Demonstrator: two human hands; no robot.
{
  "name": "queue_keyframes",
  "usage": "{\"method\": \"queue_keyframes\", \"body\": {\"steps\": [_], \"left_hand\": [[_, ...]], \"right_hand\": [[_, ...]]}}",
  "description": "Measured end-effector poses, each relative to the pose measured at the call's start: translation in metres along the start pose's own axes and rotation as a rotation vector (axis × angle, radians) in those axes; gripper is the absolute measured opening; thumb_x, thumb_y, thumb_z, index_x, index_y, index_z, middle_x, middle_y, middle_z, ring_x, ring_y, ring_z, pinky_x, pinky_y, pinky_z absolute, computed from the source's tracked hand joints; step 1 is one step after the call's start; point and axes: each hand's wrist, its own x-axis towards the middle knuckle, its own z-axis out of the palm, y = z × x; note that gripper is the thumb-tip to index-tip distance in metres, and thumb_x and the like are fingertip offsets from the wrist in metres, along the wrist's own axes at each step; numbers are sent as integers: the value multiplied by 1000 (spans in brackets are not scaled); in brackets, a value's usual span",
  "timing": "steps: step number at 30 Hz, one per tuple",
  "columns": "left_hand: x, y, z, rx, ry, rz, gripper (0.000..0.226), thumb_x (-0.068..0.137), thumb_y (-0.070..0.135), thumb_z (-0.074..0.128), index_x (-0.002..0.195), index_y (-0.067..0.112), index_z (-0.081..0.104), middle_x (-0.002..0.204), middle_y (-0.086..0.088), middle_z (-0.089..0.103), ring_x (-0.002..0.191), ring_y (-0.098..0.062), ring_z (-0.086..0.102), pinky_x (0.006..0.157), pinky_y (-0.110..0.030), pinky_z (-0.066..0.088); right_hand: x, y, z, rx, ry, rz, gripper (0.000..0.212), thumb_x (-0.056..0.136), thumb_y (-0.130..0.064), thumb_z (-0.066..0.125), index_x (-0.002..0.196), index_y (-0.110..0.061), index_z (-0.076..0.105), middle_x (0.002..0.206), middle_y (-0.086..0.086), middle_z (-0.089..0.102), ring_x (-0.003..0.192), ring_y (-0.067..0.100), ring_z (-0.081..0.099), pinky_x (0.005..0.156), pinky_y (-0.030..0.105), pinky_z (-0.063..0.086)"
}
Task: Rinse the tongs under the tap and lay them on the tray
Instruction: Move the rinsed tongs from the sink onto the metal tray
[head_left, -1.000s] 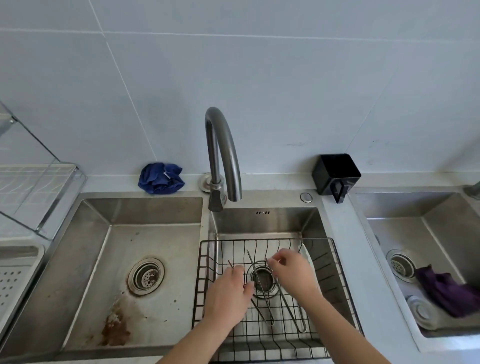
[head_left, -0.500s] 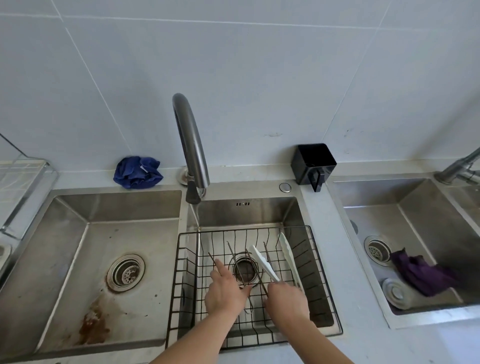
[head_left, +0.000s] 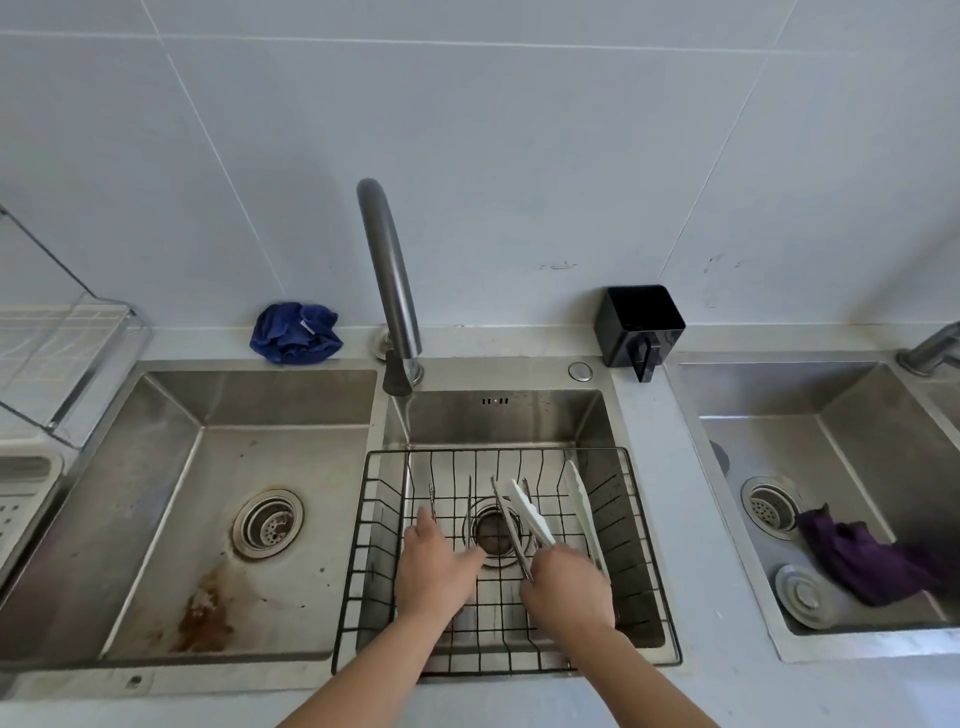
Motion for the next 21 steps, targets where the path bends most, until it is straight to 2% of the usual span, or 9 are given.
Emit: {"method": "queue_keyframes", "body": {"steps": [3,7,10,12,14,18,21], "left_hand": [[-4,-3,-6,-39,17,1,91,82,42,68,156,15,23,150,-8,44,131,-27,52,99,-42,48],[-11,-5,-13,-42,47,17,87,82,41,68,155,16,28,146,-7,45,124,-26,56,97,-42,51],[-14,-7,-19,-14,71,48,81,83,39,68,152,16,34,130,-4,49,106,-23,60,89,-40,55],[-17,-6,-24,-22,90,53,78,82,36,70,151,15,38,126,-4,50,103,-22,61,89,-39,55],[-20,-7,-29,-39,106,51,79,82,35,71,151,16,39,126,-4,50,105,-22,61,89,-38,54],[-26,-11,-38,-87,158,72,79,78,34,72,149,17,43,121,-1,50,106,-21,59,89,-33,50],[-32,-15,-48,-130,191,86,80,77,32,72,150,18,41,127,-1,50,108,-20,60,95,-35,51]], "right_hand": [[0,-4,-1,50,4,-12,16,90,-14,55,96,-12,70,116,3,55,91,20,63,76,30,59],[-2,-10,-6,177,-7,12,15,91,-23,64,98,-12,72,120,2,53,84,19,69,79,30,61],[-6,-16,-19,322,-12,53,14,85,-23,65,92,-15,74,102,0,64,75,17,70,70,29,60],[-10,-18,-29,441,-35,79,10,82,-24,66,86,-17,73,77,-5,70,62,9,66,56,22,53],[-14,-19,-37,549,-40,86,6,80,-25,67,77,-20,70,61,-5,67,50,4,59,46,19,44],[-22,-22,-47,603,-29,53,2,78,-26,67,77,-25,67,56,-5,64,44,6,53,43,18,38],[-27,-32,-52,576,-22,-10,4,78,-23,65,75,-21,67,56,-3,62,45,9,52,45,20,37]]}}
